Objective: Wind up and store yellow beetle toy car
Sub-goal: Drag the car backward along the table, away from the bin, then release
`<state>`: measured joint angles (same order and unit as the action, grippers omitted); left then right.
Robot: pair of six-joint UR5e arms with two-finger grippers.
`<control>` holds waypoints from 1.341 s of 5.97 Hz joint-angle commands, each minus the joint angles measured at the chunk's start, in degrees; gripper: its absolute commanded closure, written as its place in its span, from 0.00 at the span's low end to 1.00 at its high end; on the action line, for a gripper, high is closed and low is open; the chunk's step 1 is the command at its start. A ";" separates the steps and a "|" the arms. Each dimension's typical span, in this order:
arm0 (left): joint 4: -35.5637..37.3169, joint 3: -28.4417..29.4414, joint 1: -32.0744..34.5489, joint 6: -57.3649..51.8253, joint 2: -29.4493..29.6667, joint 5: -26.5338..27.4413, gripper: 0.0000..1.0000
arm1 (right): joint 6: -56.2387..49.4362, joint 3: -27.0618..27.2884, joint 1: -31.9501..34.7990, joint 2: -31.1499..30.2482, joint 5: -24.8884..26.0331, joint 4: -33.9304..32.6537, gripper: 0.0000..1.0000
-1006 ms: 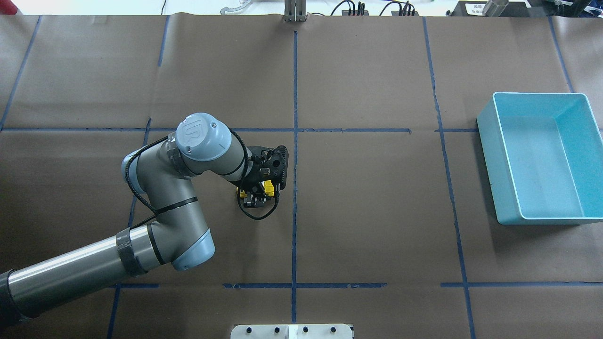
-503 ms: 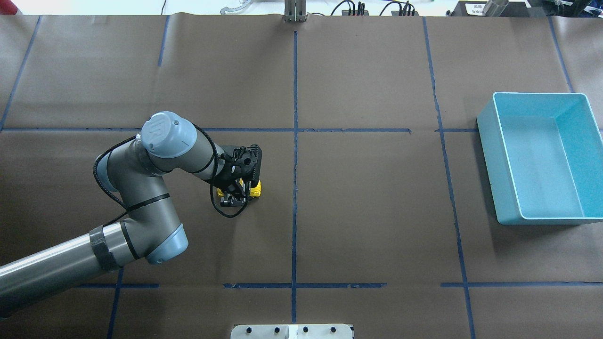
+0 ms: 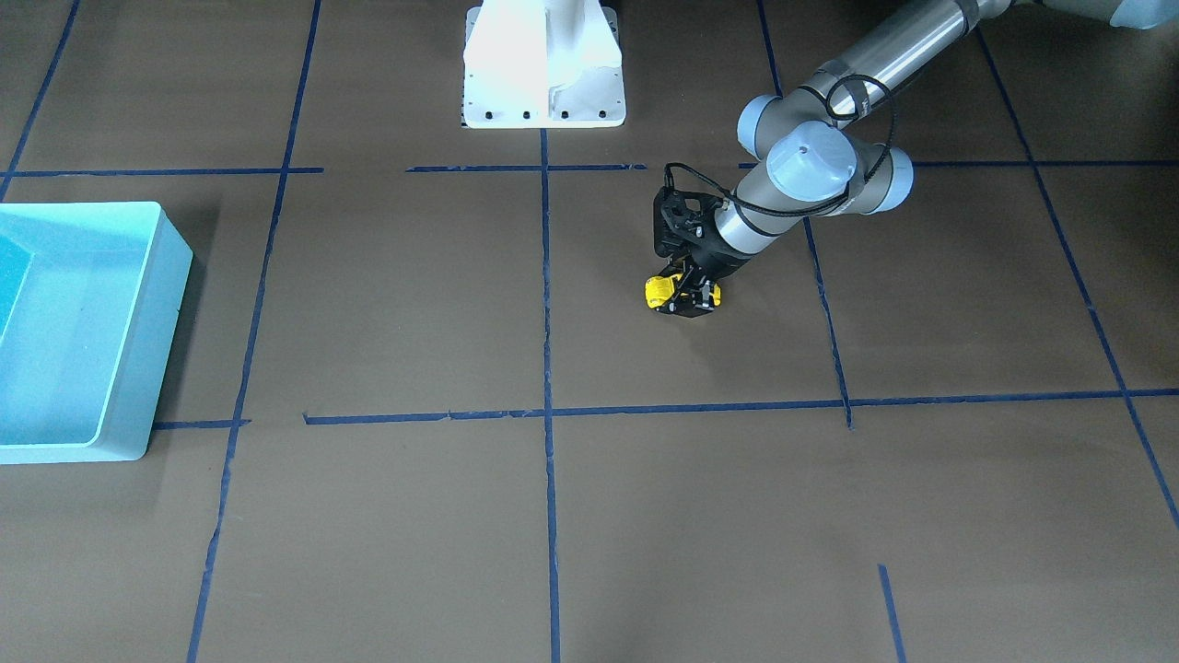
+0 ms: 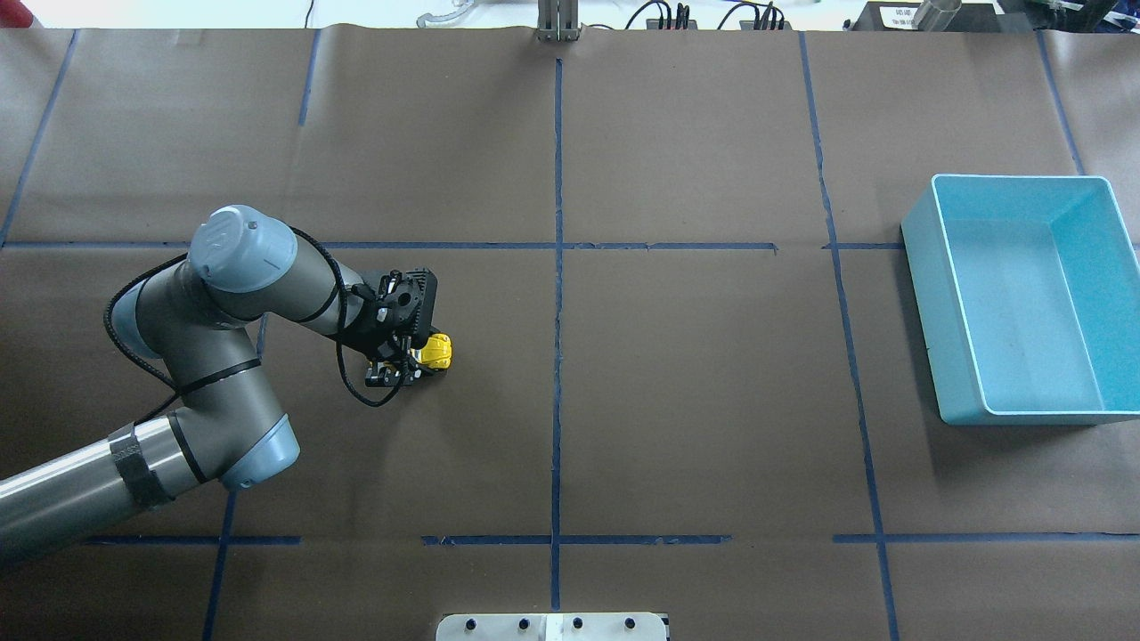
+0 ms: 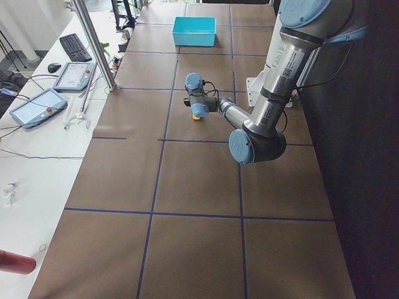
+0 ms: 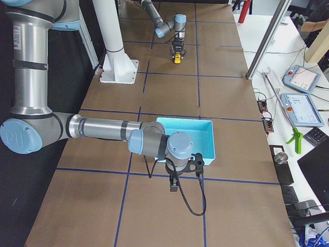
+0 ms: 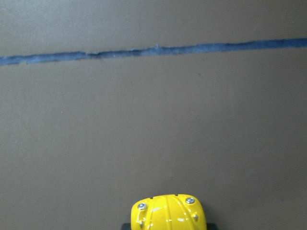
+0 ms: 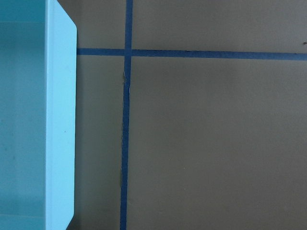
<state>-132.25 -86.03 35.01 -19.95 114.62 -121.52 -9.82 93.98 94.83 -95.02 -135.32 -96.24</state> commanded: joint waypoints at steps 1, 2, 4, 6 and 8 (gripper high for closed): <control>-3.79 -0.90 0.41 0.09 -3.69 -0.12 0.97 | 0.06 -0.03 0.00 0.01 -0.38 0.00 0.00; -5.37 -0.90 1.02 0.09 -4.84 -0.21 0.71 | 0.06 -0.03 0.00 0.01 -0.47 0.00 0.00; -5.82 -1.33 2.25 0.88 -5.02 -0.12 0.00 | 0.06 -0.03 0.00 0.01 -0.47 0.00 0.00; -5.83 -1.34 3.31 0.88 -5.02 -0.82 0.00 | 0.06 -0.03 0.00 0.01 -0.47 -0.09 0.00; -4.17 -2.29 6.28 2.01 -5.02 -3.26 0.00 | -0.03 -0.03 0.00 0.01 -0.64 0.00 0.00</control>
<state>-137.53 -87.71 39.46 -18.69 109.60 -123.05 -9.83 93.95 94.83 -95.01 -135.85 -96.26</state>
